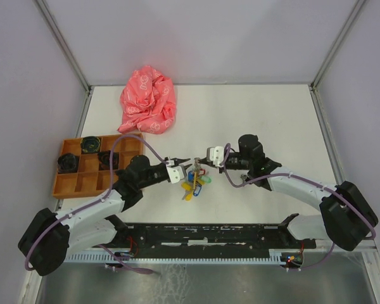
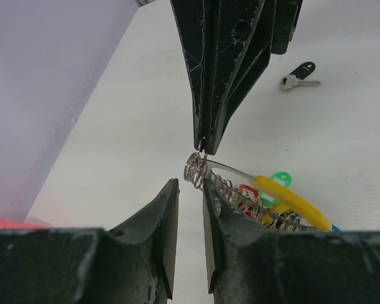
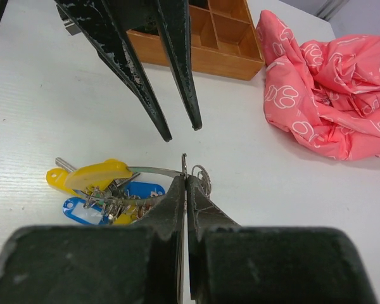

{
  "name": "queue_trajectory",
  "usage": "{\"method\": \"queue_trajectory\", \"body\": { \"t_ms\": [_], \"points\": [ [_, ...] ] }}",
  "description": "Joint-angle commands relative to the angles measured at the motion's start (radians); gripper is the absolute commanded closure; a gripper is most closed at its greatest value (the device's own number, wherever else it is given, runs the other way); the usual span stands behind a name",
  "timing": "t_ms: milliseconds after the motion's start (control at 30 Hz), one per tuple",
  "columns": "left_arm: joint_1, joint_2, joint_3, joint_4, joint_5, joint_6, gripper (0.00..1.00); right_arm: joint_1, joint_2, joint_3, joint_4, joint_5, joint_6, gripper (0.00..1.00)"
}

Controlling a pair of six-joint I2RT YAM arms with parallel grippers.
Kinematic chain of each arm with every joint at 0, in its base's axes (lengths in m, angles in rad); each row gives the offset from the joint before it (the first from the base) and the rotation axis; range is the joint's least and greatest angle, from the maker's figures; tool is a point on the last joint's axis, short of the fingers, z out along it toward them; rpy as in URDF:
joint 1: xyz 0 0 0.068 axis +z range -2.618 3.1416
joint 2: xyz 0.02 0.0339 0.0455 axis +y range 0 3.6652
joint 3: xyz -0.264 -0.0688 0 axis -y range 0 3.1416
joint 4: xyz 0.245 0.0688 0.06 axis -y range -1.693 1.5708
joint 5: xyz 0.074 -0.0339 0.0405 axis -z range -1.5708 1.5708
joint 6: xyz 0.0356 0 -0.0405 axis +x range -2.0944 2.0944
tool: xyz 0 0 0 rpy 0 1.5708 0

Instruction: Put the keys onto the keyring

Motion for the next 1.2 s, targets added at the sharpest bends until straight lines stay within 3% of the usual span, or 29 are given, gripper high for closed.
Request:
{"method": "queue_trajectory", "body": {
  "t_ms": [0, 333, 867, 1167],
  "points": [
    [0.005, 0.012, -0.008, 0.141, 0.049, -0.044, 0.71, -0.012, -0.034, -0.001, 0.133, -0.071, 0.066, 0.99],
    [0.007, 0.059, 0.002, 0.175, 0.074, -0.069, 0.69, -0.015, -0.018, -0.002, 0.159, -0.109, 0.072, 0.99],
    [0.006, 0.071, 0.018, 0.16, 0.108, -0.069, 0.77, -0.013, -0.019, 0.019, 0.081, -0.153, 0.018, 0.99],
    [0.006, 0.08, 0.027, 0.143, 0.137, -0.059, 0.92, -0.012, -0.017, 0.036, 0.05, -0.171, 0.007, 0.99]
  ]
}}
